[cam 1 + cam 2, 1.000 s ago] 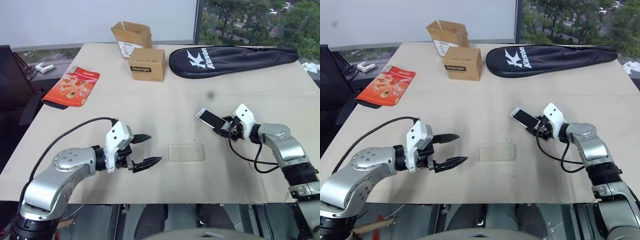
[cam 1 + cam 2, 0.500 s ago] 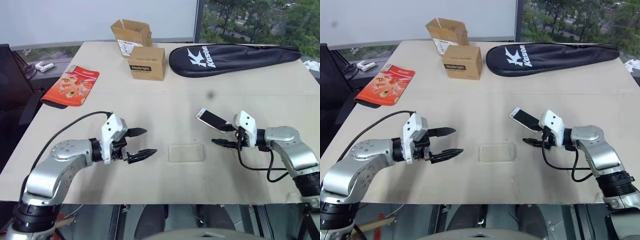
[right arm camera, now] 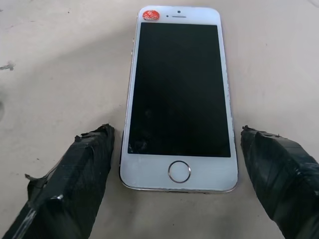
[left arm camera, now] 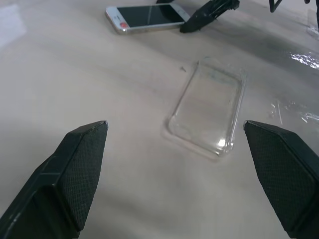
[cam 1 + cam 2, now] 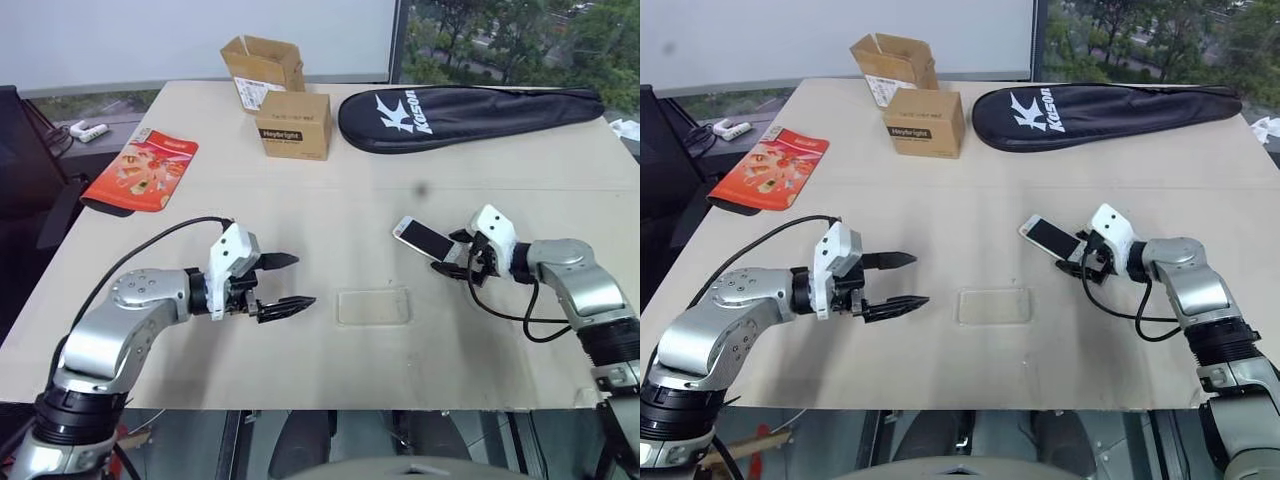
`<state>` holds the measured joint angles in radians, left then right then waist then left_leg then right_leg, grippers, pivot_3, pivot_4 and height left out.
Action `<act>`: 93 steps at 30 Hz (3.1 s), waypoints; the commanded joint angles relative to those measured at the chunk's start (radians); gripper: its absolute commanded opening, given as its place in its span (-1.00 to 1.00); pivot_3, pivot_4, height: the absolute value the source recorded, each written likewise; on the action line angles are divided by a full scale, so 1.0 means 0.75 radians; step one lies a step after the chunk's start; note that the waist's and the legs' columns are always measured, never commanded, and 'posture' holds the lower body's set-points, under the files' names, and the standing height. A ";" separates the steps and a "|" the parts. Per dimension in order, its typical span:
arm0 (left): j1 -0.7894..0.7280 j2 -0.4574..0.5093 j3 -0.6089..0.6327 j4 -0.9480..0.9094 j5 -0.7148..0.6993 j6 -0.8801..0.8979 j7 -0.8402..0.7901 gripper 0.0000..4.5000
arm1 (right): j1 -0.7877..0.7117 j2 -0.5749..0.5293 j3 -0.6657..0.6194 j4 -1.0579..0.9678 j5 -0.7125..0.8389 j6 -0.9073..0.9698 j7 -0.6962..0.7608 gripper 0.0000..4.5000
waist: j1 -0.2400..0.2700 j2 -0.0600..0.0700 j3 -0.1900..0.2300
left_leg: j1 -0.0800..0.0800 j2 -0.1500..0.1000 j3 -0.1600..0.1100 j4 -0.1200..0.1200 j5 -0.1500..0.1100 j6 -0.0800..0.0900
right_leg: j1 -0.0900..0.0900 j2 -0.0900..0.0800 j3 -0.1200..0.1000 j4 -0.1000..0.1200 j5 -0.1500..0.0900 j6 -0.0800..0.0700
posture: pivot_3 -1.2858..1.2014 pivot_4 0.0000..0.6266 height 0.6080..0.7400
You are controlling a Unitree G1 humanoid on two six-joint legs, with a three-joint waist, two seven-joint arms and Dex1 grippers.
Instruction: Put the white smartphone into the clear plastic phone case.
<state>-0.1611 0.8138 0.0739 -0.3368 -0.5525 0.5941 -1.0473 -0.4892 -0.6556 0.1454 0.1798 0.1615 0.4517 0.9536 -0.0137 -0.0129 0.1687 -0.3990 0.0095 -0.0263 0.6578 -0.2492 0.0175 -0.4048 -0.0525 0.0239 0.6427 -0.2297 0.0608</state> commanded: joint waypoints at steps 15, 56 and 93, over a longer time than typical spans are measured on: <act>-0.042 0.017 0.008 -0.054 -0.007 -0.014 0.004 1.00 | 0.056 0.024 0.039 -0.022 -0.047 0.201 -0.074 0.31 | 0.003 -0.005 -0.003 | 0.002 0.000 0.000 0.000 0.000 0.000 | 0.002 0.000 -0.001 0.000 0.000 0.000 | 0.03 -0.52 1.00; -0.154 0.029 -0.089 0.101 0.090 -0.102 -0.098 -1.00 | 0.214 -0.046 -0.004 -0.534 0.059 0.358 -0.137 0.93 | 0.001 -0.003 0.002 | -0.002 0.000 -0.001 -0.006 0.000 0.000 | -0.004 0.000 -0.001 0.001 0.000 0.000 | 0.03 -0.52 1.00; -0.216 0.027 -0.100 0.070 0.059 -0.069 -0.187 -1.00 | 0.209 -0.142 -0.088 -0.698 0.268 0.145 0.116 0.28 | 0.003 -0.006 0.002 | -0.002 0.001 0.000 -0.004 0.000 0.000 | -0.004 0.001 0.000 0.001 0.000 0.001 | 0.03 -0.52 1.00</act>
<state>-0.3047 0.8337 -0.0213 -0.2504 -0.4799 0.5385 -1.1799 -0.3236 -0.7506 0.1000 -0.2885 0.3314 0.5705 1.0087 -0.0112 -0.0175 0.1701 -0.4003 0.0100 -0.0264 0.6546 -0.2490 0.0174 -0.4074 -0.0514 0.0232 0.6433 -0.2296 0.0612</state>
